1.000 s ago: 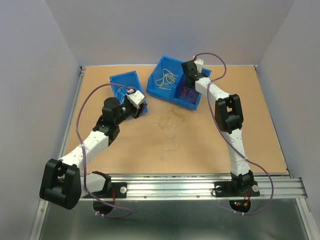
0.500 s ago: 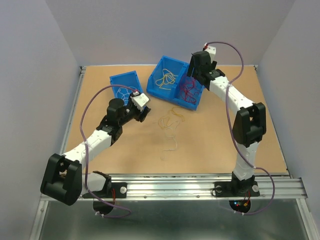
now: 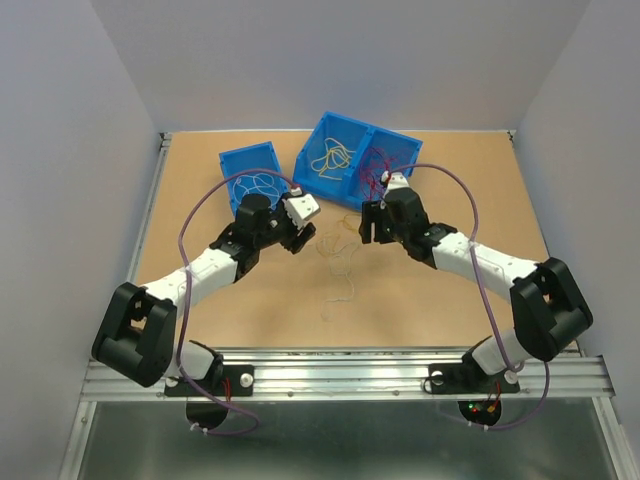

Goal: Untangle the cables

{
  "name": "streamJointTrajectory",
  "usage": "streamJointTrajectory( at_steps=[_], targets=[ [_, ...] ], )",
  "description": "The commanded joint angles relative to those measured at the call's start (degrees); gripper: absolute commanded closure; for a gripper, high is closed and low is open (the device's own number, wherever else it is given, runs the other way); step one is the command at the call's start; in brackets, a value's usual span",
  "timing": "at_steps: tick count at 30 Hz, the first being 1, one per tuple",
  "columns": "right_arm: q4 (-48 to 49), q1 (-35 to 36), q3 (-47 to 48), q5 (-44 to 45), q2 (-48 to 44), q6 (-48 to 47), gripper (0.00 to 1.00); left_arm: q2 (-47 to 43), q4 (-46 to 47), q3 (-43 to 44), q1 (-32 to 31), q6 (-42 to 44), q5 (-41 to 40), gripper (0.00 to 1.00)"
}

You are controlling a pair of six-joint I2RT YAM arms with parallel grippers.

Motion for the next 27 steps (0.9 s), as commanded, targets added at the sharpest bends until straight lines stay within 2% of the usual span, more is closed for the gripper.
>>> streamJointTrajectory(
  at_steps=[1,5,9,17,23,27],
  targets=[
    [9.3,1.1,-2.8,-3.0,-0.2,-0.5,0.2,-1.2,0.2,2.3,-0.6,1.1,0.7,0.31],
    [11.8,1.1,-1.5,-1.8,4.7,0.7,0.12,-1.6,0.6,1.9,-0.6,1.2,-0.2,0.31],
    [15.2,1.4,2.0,-0.3,9.7,4.8,0.09,-2.0,0.9,1.6,-0.6,1.4,-1.7,0.32],
    [15.3,7.9,8.6,17.2,18.2,12.8,0.02,-3.1,1.6,0.9,-0.7,1.9,-2.9,0.32],
    [11.4,10.8,14.7,25.0,24.6,13.9,0.01,-3.9,1.5,0.5,-0.6,1.9,-3.0,0.32],
    [9.3,11.1,17.5,27.1,27.7,14.3,0.01,-4.4,1.5,0.3,-0.6,2.3,-3.2,0.32]
  ],
)
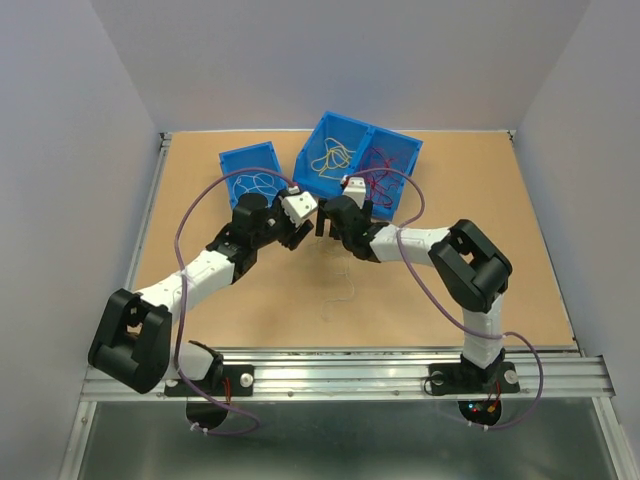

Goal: Untangle the cables

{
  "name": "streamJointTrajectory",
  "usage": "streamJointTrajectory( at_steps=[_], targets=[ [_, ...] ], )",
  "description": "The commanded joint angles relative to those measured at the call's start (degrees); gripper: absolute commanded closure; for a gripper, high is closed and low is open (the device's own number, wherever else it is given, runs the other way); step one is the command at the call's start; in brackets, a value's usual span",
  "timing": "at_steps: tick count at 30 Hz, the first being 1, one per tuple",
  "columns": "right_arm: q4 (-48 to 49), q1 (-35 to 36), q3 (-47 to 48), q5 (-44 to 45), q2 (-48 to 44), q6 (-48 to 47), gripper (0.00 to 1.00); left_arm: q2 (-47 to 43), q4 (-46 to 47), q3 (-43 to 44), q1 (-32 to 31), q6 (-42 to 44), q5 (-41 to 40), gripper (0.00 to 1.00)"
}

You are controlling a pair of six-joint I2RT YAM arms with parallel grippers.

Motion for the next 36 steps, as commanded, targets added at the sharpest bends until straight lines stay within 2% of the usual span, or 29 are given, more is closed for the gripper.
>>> streamJointTrajectory(
  at_steps=[1,8,10,11,12,13,16,17,19,20,21,36],
  targets=[
    [-2.5,0.2,4.9,7.2,2.5,1.8,0.01,-2.6,2.0,0.2,-0.2,0.9,-0.5,0.32],
    [-7.6,0.8,3.5,11.8,2.9,2.6,0.02,-3.1,2.0,-0.1,-0.2,1.1,-0.5,0.32],
    [-9.5,0.8,3.2,10.7,3.1,2.0,0.03,-3.0,2.1,-0.1,-0.2,1.1,-0.6,0.32],
    [-9.6,0.8,3.4,8.1,3.3,0.9,0.09,-2.9,2.0,0.0,-0.3,1.1,-0.6,0.32],
    [-9.6,0.8,3.6,6.7,3.7,0.4,0.24,-2.8,2.0,0.0,-0.2,1.1,-0.5,0.32],
    [-9.6,0.8,3.7,5.7,3.9,0.2,0.32,-2.8,2.1,0.0,-0.3,1.1,-0.5,0.32],
    [-9.8,0.8,3.9,1.5,4.1,-0.4,0.47,-3.1,2.0,0.0,-0.3,1.1,-0.7,0.32],
    [-9.9,0.8,3.8,-0.3,3.7,-0.9,0.63,-3.2,2.0,-0.1,-0.2,1.1,-0.7,0.32],
    [-9.9,0.8,3.8,-1.6,3.1,-1.2,0.81,-3.6,2.0,-0.2,-0.2,1.0,-0.8,0.32],
    [-9.9,0.9,3.7,-2.1,2.1,-1.3,0.95,-3.8,2.0,-0.2,-0.3,0.9,-0.8,0.32],
    [-9.9,0.9,3.8,-2.1,1.8,-1.6,0.99,-3.9,2.0,-0.2,-0.2,0.8,-0.8,0.32],
    [-8.2,0.9,16.2,-3.2,-6.8,-10.7,0.99,-5.4,4.1,-1.3,-0.3,0.3,-3.5,0.32]
  ],
)
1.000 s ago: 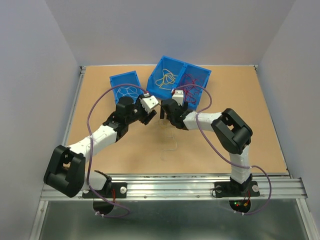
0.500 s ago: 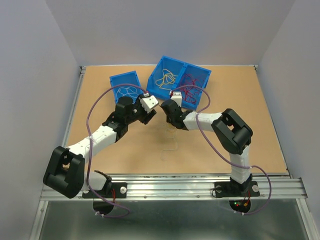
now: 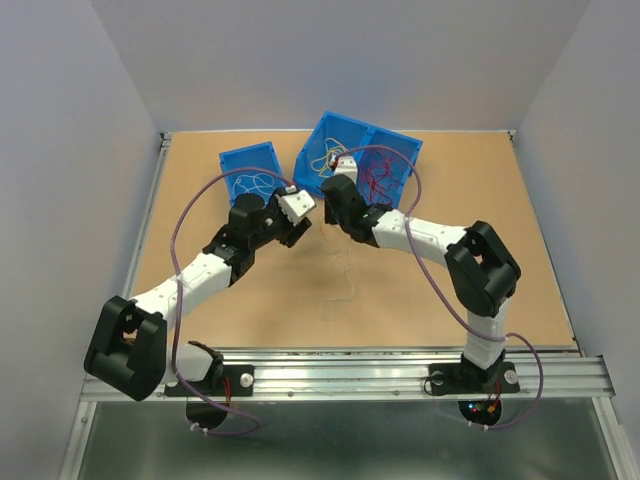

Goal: Untangle the cables

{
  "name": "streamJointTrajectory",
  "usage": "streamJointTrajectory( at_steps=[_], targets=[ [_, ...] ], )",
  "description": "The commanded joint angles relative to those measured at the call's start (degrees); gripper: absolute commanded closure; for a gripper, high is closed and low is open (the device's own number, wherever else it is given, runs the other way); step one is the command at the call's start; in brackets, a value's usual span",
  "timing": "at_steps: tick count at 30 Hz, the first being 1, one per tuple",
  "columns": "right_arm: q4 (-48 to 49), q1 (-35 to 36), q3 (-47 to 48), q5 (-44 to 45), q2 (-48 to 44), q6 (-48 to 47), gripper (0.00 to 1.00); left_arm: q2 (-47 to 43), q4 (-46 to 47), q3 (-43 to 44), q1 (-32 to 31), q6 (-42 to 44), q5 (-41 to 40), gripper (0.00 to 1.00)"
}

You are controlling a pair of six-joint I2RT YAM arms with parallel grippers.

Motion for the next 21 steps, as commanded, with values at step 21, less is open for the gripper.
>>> streamJointTrajectory(
  at_steps=[21],
  targets=[
    [4.3,-7.1,34.6,-1.4,7.0,-5.3,0.99,-12.9,15.8,-7.7,8.5,-7.9,-1.6,0.34]
  ],
)
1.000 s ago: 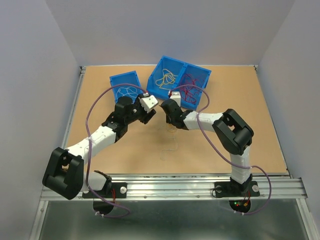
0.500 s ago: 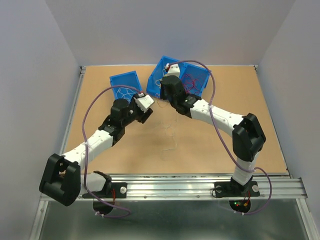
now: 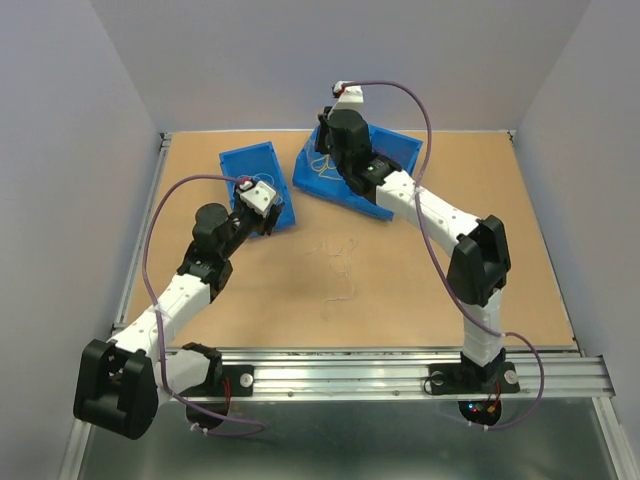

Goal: Untangle the cables

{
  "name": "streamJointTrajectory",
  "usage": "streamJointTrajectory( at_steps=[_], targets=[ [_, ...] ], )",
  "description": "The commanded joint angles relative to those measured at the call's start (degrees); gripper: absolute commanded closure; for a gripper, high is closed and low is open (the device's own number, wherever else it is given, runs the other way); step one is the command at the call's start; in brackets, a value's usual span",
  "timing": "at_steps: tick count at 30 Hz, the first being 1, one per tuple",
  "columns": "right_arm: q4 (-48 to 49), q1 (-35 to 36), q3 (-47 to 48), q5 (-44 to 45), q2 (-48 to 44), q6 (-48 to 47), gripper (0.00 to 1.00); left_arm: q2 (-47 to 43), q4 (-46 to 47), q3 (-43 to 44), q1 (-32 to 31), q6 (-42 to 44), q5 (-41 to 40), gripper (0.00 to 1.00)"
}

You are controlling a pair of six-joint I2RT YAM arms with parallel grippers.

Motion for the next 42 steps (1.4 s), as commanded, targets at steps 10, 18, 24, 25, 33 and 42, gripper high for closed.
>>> streamJointTrajectory(
  at_steps=[10,18,24,25,33,42],
  targets=[
    [1.5,-8.4,19.1,2.2,21.6,4.1,1.0,1.1,4.1,0.1,0.2,-0.4,-0.2,0.35],
    [1.5,-8.7,20.5,2.5,24.3,2.5,0.56,1.8,4.0,0.3,0.2,0.1,0.1,0.35],
    [1.5,-8.8,16.7,-0.1,19.9,1.2,0.31,2.1,3.8,0.3,0.2,0.1,0.5,0.35],
    [1.5,-8.8,15.0,-2.7,18.9,1.0,0.26,2.1,3.7,0.5,0.2,0.4,0.7,0.35],
    [1.5,-6.7,-10.1,-12.1,-1.6,-1.5,0.0,2.2,3.3,0.5,0.2,1.2,1.1,0.35],
    [1.5,1.1,-38.5,-7.7,-16.2,-0.1,0.0,3.1,2.3,1.2,0.2,1.4,2.6,0.35]
  ],
)
